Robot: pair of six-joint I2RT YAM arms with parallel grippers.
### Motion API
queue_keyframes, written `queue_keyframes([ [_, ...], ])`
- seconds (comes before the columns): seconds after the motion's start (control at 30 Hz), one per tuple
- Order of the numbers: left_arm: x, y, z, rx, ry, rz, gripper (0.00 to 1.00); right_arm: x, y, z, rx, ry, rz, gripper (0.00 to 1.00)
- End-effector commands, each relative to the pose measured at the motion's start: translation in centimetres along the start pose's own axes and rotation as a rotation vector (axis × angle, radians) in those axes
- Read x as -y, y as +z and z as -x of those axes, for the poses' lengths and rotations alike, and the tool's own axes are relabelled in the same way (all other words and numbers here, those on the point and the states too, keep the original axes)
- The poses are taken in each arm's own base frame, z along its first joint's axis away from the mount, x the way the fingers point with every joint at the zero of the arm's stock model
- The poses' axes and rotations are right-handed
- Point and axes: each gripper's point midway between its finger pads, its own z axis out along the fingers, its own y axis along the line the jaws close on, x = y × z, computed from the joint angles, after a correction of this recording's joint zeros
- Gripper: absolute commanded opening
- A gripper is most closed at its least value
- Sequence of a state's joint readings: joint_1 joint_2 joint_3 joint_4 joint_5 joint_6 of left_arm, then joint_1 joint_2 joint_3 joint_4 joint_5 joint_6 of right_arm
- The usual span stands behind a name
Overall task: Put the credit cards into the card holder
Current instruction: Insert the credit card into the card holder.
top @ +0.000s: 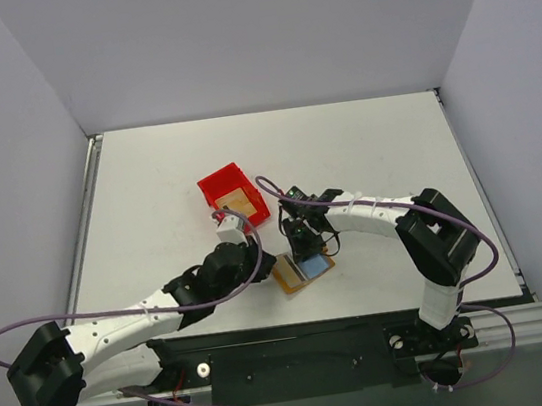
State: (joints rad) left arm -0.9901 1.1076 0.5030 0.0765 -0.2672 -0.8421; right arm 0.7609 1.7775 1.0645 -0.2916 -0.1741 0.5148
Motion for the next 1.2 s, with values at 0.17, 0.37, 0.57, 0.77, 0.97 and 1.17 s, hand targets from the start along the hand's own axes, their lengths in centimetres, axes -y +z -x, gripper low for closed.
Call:
queue_keyframes([
  [0.17,3.5,2.8,-1.4,-0.066,0.076,-0.132,0.22,0.5,0.8,-1.6,-0.047,0.001,-0.022,0.21],
  [0.37,0.1,3.7,-5.3,-0.154,0.066,-0.045,0.22,-0.1,0.0,-1.2,-0.027,0.001,0.002,0.21],
  [0.57,-1.4,3.3,-5.9,-0.152,0.059,-0.007,0.22,-1.4,-1.4,-0.5,0.004,-0.020,0.064,0.21],
  [0.77,-1.7,3.6,-6.4,-0.169,0.061,0.006,0.22,-3.3,-1.7,-0.6,-0.009,-0.030,0.158,0.21],
  [0.97,-1.9,3.6,-6.6,-0.175,0.060,0.013,0.22,-3.9,-1.9,-0.6,-0.002,-0.038,0.181,0.20],
  [1.17,-2.0,3.6,-6.6,-0.176,0.063,0.020,0.22,-3.2,-0.7,-1.1,-0.032,-0.024,0.140,0.19],
])
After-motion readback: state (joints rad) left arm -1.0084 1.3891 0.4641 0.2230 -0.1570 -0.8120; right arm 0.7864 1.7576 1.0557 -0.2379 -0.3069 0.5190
